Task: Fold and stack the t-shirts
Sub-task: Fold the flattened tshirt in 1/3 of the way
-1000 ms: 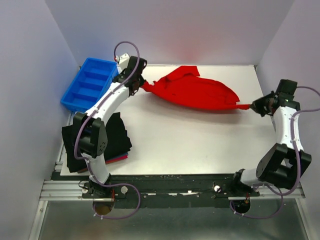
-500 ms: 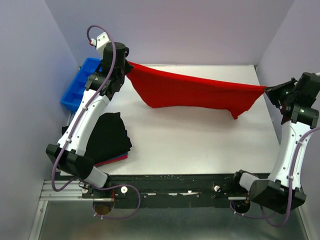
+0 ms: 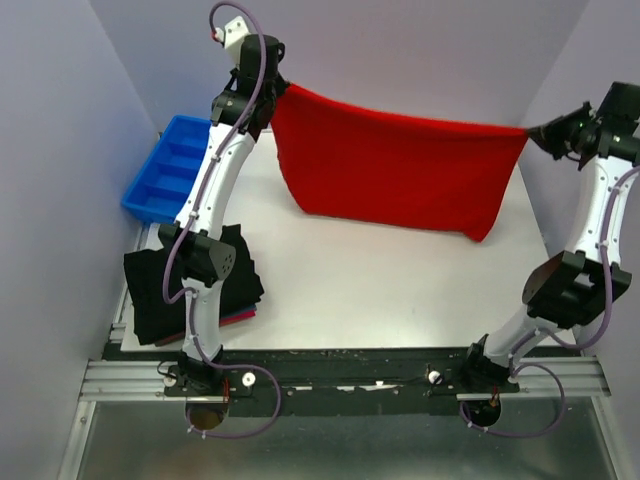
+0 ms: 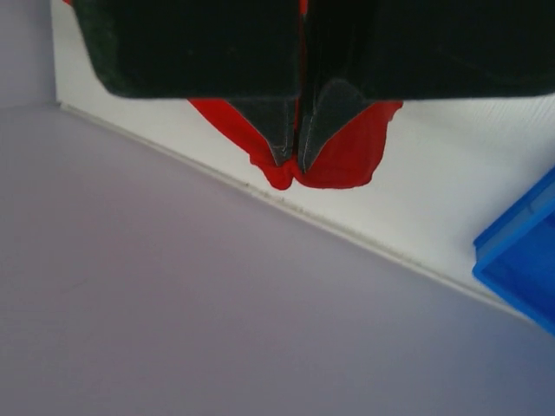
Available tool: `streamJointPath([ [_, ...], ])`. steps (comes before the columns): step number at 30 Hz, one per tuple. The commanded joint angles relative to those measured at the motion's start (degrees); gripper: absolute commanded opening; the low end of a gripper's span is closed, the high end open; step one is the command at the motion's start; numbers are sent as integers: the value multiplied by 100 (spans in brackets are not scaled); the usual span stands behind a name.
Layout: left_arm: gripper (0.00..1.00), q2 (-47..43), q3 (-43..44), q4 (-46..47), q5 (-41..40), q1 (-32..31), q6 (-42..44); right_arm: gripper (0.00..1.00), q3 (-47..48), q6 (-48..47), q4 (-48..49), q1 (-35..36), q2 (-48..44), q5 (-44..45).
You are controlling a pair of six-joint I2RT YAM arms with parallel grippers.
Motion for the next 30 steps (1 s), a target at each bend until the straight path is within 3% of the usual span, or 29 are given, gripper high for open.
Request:
streamJointPath([
  [1, 0, 559, 1774, 528, 215, 363, 326, 1, 2166, 218, 41, -56, 986, -930],
  [4, 0, -107, 469, 2057, 277, 407, 511, 1, 3344, 516, 348, -117, 1628, -1554],
  [7, 0, -224, 427, 2309, 242, 416, 616, 1, 3892, 815, 594, -231, 1902, -1871],
  [10, 0, -311, 386, 2211, 208, 416, 705, 1, 3464, 817, 780, -276, 1675, -2039],
  [16, 0, -1416, -1378, 2597, 401, 399, 661, 1, 1163, 509, 1192, -372, 367, -2083],
  [21, 0, -2832, -2804, 3177, 94, 311, 792, 1, 255, 289, 1281, -644, -803, -1943],
  [26, 0, -3265, -2798, 3231, -126, 293, 1003, 1, 333, 315, 1237, -689, -1200, -1653],
  [30, 0, -2722, -2262, 3064, -179, 293, 1100, 1, 570, 438, 1193, -689, -832, -1722],
])
